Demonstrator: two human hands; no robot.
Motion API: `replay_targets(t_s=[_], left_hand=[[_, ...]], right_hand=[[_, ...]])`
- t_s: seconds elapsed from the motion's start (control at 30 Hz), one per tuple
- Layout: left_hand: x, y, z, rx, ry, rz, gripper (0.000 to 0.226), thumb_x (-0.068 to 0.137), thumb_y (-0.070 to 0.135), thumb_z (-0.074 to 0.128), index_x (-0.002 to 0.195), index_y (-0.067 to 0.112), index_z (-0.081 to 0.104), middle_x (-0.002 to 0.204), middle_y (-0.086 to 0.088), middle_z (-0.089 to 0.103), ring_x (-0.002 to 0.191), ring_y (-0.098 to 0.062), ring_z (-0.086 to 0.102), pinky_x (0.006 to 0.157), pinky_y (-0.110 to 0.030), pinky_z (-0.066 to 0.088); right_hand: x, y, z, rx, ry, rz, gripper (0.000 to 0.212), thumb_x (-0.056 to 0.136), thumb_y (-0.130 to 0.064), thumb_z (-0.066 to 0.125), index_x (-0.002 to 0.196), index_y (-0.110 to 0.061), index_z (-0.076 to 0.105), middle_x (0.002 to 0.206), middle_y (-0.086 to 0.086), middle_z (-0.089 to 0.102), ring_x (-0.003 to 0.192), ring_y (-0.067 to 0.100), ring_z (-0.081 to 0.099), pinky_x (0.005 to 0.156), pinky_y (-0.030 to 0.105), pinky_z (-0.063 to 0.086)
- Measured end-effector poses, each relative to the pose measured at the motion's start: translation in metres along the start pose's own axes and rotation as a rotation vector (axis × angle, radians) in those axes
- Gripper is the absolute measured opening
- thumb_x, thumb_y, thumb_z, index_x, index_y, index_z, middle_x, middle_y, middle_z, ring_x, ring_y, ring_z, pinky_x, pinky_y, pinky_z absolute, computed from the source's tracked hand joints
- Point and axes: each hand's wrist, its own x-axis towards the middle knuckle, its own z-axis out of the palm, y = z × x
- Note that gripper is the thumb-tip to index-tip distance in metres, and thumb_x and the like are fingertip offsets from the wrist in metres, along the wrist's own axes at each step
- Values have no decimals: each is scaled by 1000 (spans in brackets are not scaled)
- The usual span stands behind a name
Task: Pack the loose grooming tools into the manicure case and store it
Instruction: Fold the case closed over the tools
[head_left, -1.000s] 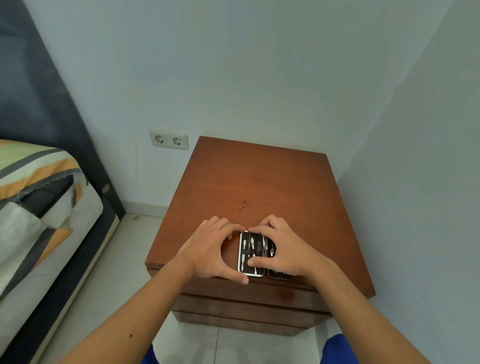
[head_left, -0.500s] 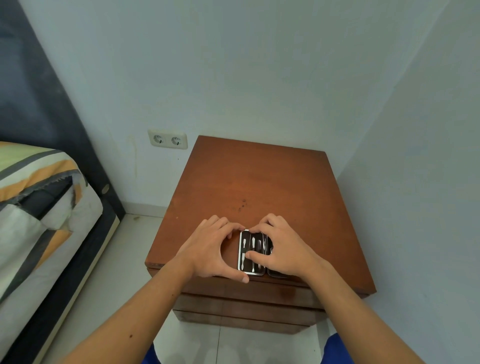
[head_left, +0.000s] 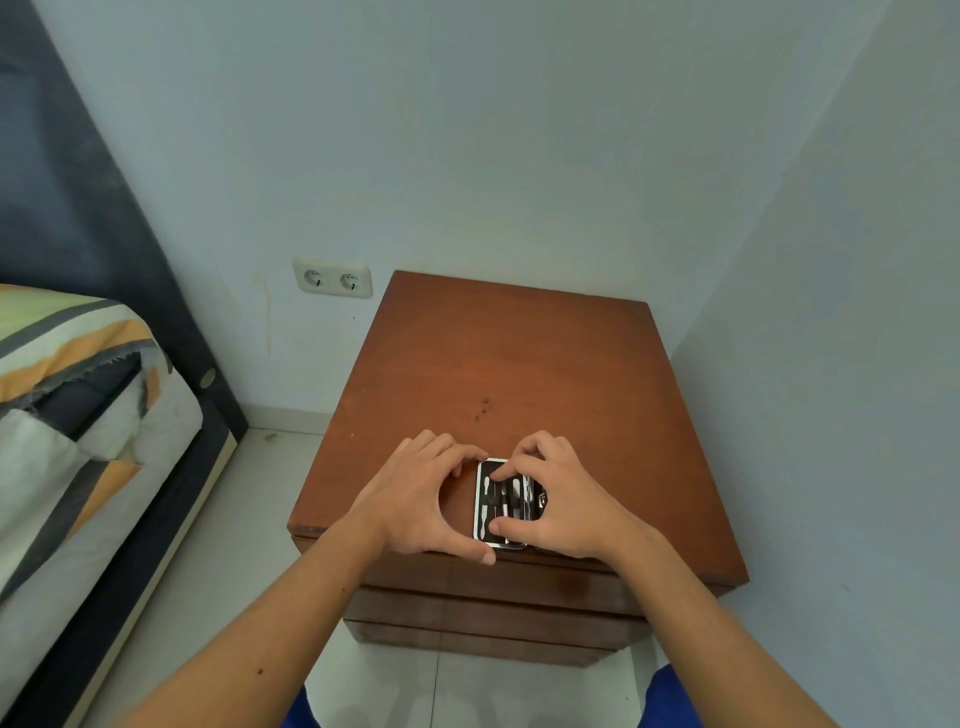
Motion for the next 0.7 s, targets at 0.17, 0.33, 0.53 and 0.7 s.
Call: replay_targets(t_s=[0.17, 0.33, 0.53, 0.7], left_hand=[[0, 1, -1, 2, 1, -6, 114, 50, 103, 68, 142, 38, 53, 105, 21, 45, 97, -5, 41, 89, -27, 38], [0, 1, -1, 7, -5, -5, 114, 50, 104, 67, 142, 38, 52, 105, 22, 45, 97, -5, 41, 89, -29, 39], [0, 0, -1, 4, -4, -2, 114, 50, 103, 68, 143, 38, 51, 105, 23, 44, 98, -4, 40, 88, -26, 36], [0, 0, -1, 3, -9, -1, 114, 50, 104, 67, 143, 40, 51, 105, 23, 44, 98, -4, 40, 90, -27, 37]], right_hand=[[-1, 0, 0, 6, 12, -7, 57, 75, -56, 84, 125, -36, 67, 123, -16, 42, 120, 7, 38, 101, 18, 35], [-1, 0, 0, 0, 11, -1, 58, 74, -59, 82, 125, -37, 66, 123, -17, 41, 120, 6, 38, 103, 20, 37], [-1, 0, 3, 1, 30, 1, 59, 73, -62, 80, 125, -38, 65, 123, -18, 41, 120, 4, 38, 102, 22, 39], [-4, -1, 1, 38, 48, -8, 62, 73, -61, 84, 128, -39, 63, 124, -18, 42, 123, 4, 39, 102, 20, 38]])
